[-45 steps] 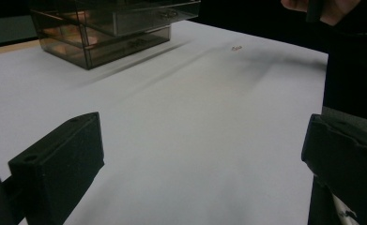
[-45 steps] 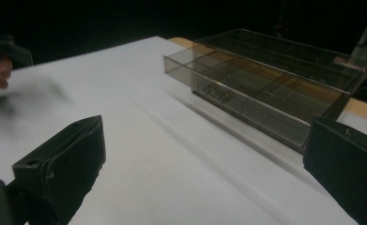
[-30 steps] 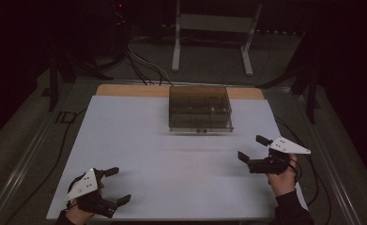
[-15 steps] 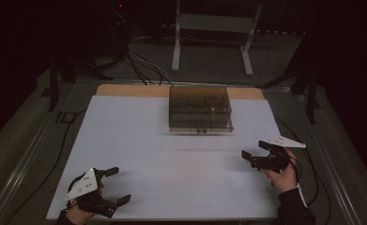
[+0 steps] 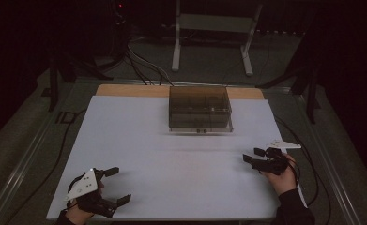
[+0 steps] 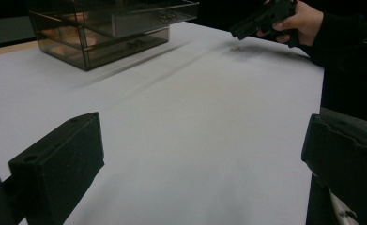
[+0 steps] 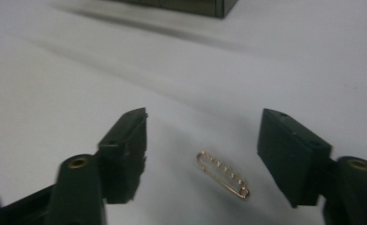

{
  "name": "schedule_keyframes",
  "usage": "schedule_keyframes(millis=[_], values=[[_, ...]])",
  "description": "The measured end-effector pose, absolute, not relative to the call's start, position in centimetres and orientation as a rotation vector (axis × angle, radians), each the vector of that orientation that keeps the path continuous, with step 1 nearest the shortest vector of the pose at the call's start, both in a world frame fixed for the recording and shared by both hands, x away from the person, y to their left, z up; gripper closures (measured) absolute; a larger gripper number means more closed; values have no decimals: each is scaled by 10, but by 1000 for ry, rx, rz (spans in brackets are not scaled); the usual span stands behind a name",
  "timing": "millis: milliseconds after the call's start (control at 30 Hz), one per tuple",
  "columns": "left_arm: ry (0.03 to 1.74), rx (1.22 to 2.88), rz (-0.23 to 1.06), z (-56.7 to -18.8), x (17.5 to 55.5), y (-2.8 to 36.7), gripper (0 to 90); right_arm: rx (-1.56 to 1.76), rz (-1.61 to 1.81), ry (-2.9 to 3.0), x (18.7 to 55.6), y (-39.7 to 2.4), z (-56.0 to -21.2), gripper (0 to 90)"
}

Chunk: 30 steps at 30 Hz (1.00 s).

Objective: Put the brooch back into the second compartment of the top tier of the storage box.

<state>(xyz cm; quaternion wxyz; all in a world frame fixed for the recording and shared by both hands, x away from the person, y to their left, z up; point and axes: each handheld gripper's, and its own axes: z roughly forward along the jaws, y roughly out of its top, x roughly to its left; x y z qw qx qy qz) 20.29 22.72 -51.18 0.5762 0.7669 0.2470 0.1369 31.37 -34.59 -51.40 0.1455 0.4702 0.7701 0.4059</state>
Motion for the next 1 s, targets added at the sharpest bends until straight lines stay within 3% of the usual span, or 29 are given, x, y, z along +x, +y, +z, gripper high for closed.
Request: schedule_keyframes(millis=[333, 733, 1000], values=[[580, 1793, 319, -512, 203, 228, 5, 1312, 1025, 2291, 316, -342, -524, 537], [585, 1783, 315, -511, 203, 229, 5, 1268, 899, 2291, 316, -338, -525, 681], [584, 1787, 316, -511, 202, 229, 5, 1290, 880, 2303, 317, -338, -523, 846]])
